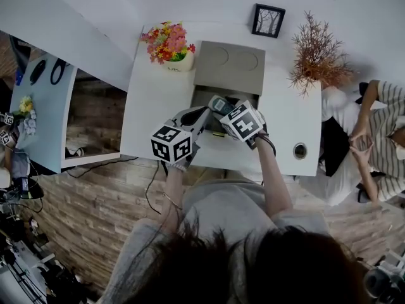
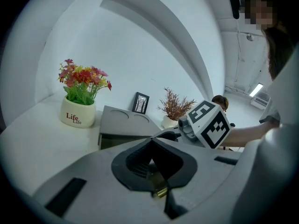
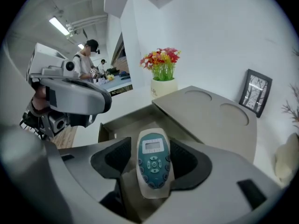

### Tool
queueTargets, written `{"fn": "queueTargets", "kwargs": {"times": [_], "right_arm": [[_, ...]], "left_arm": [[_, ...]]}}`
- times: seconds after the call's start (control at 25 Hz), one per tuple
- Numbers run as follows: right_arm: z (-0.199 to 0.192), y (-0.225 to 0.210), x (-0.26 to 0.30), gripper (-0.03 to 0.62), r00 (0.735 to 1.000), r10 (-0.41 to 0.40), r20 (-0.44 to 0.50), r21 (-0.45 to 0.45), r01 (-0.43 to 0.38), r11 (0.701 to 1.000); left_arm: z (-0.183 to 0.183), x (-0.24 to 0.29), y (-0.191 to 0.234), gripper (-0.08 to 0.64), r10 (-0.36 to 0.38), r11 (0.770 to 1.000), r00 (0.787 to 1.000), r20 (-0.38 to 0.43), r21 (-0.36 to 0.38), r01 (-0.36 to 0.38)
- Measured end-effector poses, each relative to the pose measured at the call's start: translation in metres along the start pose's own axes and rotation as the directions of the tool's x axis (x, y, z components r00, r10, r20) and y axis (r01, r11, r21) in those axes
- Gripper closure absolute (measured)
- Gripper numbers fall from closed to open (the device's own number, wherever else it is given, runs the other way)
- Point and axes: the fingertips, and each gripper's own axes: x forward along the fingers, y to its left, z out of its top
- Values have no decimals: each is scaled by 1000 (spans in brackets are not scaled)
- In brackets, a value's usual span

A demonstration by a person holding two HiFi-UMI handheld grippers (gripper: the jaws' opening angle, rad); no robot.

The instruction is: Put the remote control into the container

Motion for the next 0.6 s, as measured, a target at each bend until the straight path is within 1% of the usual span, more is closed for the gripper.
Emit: {"fn": "queueTargets", "kwargs": {"times": [0.12,0.24,0.48,0.56,0.6], "right_arm": [[3,-1,-10,410,998,8,61,57,-12,998],[3,-1,-19,459,994,18,112,108,-31,994],[13,-4,-42,510,976,6,217,164,-42,986],[20,-4,-51,524,966,0,258,176,-47,983],[24,-4,-57,540,959,-4,282,181,-50,982]], "left_arm": [[-1,2,-5,557,-3,1000,1000,2,13,3],[-4,4,-13,557,-5,1000,1000,1,27,5],[0,5,-27,557,-18,999,999,33,38,17],[2,4,-32,557,-22,998,999,45,55,20],[3,4,-35,557,-24,997,999,49,69,21]]}}
